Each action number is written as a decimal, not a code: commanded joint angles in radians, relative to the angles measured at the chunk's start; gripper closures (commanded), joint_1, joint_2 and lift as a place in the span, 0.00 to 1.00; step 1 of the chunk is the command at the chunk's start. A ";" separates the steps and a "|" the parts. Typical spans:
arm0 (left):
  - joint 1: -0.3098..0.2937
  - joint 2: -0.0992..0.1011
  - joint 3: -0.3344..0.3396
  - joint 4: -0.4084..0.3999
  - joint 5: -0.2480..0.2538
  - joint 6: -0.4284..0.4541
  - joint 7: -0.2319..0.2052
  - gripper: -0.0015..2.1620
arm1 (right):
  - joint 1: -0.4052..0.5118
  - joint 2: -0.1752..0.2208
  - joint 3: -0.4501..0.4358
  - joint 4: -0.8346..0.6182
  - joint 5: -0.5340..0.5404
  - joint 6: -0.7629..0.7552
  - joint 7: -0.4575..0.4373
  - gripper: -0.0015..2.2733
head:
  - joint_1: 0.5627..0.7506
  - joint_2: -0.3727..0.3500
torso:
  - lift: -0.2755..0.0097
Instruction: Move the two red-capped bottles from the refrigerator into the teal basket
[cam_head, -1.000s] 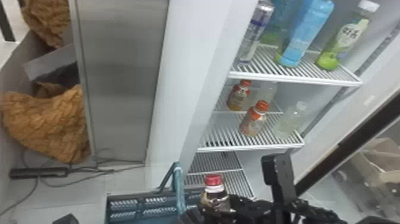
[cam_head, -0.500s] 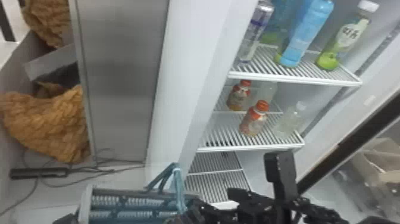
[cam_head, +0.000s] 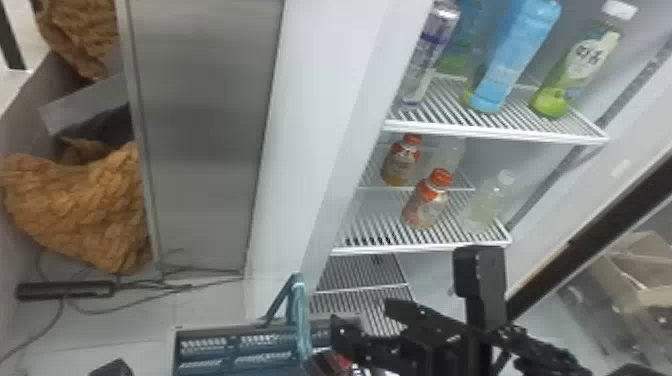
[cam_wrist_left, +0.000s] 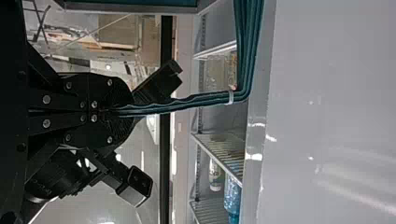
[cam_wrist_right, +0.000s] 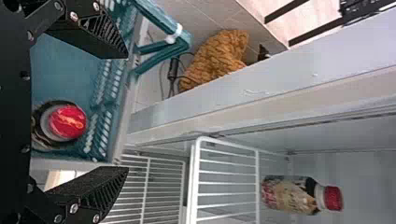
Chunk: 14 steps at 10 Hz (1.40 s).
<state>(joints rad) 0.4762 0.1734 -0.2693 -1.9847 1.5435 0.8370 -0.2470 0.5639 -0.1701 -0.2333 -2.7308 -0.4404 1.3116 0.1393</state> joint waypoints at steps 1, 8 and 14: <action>0.000 0.001 0.000 0.000 0.000 0.002 0.000 0.54 | 0.013 0.004 0.000 0.000 0.018 -0.084 -0.001 0.08 | 0.70 0.03 | 0.18; 0.000 0.001 -0.002 0.003 -0.002 0.000 0.002 0.54 | 0.047 0.017 0.010 0.150 0.093 -0.629 0.000 0.08 | 0.70 0.03 | 0.18; -0.010 0.005 -0.012 0.010 0.002 0.002 0.002 0.54 | -0.046 0.014 0.052 0.430 0.149 -1.010 0.017 0.08 | 0.70 0.03 | 0.18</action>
<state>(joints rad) 0.4685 0.1775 -0.2800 -1.9770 1.5449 0.8386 -0.2455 0.5333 -0.1549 -0.1858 -2.3317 -0.2980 0.3302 0.1560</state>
